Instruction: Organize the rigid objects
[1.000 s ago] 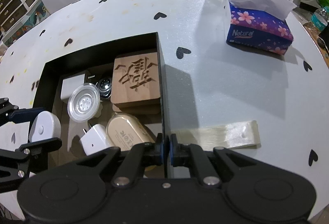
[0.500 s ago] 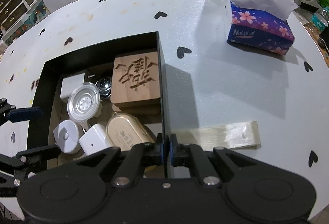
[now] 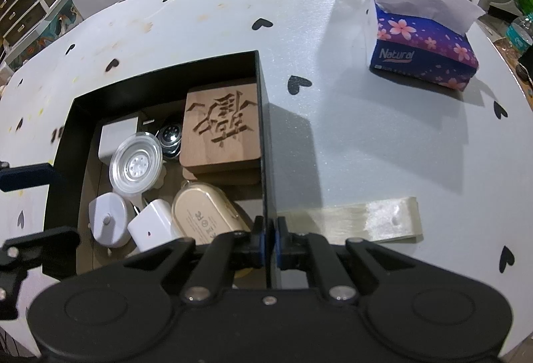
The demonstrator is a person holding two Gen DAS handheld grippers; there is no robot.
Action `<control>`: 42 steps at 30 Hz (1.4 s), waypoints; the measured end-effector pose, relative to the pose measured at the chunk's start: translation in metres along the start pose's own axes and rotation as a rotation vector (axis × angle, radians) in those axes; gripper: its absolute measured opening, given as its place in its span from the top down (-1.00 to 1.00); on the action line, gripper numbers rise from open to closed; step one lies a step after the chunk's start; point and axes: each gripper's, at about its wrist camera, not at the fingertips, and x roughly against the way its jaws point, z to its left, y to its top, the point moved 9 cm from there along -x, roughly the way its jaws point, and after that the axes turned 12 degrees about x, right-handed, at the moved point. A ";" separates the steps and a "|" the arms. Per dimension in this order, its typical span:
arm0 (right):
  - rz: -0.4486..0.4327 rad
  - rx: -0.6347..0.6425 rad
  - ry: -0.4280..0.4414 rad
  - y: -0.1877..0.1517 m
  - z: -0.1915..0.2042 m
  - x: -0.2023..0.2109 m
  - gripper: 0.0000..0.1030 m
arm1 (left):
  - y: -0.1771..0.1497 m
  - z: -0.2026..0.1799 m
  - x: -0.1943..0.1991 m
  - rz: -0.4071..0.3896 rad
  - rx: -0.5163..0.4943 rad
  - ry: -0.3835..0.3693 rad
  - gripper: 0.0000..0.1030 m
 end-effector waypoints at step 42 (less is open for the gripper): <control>-0.425 0.050 -0.091 -0.019 0.028 0.155 -0.13 | -0.028 0.012 0.117 -0.256 0.417 0.254 -0.83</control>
